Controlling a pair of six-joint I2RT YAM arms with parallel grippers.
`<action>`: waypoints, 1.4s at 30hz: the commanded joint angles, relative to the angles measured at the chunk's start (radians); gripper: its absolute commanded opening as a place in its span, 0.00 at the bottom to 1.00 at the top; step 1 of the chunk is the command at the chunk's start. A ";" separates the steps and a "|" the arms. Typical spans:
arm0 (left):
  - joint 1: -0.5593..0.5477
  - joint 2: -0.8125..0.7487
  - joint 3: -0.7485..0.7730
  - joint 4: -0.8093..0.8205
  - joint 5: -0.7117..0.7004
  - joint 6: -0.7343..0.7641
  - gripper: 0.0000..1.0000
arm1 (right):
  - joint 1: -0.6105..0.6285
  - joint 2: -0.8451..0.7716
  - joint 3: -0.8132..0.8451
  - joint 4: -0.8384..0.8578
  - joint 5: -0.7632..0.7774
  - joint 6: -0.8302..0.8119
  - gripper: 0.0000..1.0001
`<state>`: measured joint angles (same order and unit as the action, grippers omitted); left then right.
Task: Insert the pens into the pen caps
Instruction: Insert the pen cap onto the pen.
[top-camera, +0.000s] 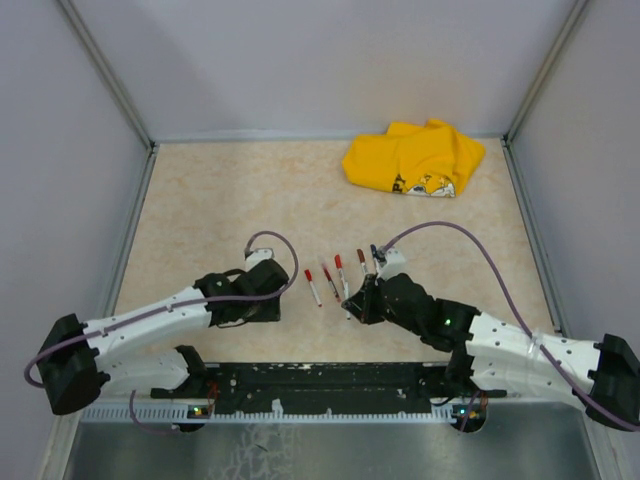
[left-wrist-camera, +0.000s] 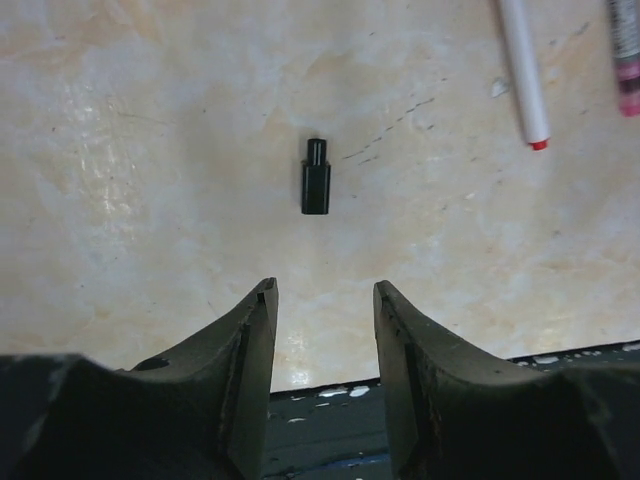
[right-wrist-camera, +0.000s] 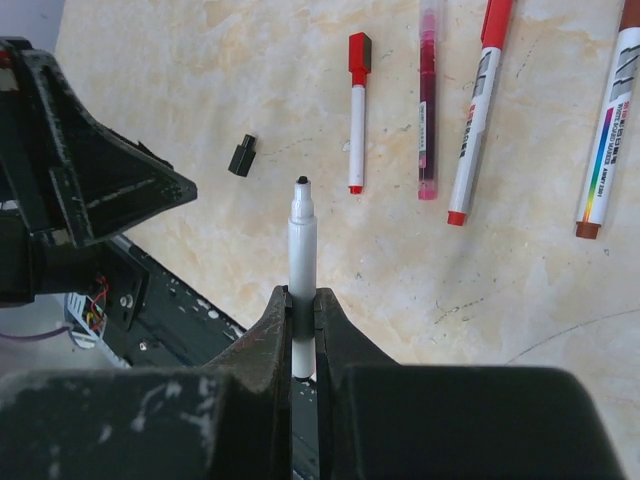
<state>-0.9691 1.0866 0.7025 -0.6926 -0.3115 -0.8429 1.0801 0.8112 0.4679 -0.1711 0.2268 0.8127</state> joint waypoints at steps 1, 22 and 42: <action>-0.004 0.079 0.017 -0.067 0.018 0.003 0.50 | 0.007 -0.008 0.028 0.017 0.013 0.001 0.00; 0.000 0.322 0.048 0.041 -0.047 -0.031 0.55 | 0.006 -0.029 0.014 0.005 0.012 0.014 0.00; 0.158 0.306 -0.056 0.047 -0.021 -0.053 0.50 | 0.006 -0.032 0.012 0.010 0.011 0.014 0.00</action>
<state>-0.8646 1.4162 0.7231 -0.6415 -0.3466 -0.8799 1.0801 0.7918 0.4660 -0.1890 0.2234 0.8162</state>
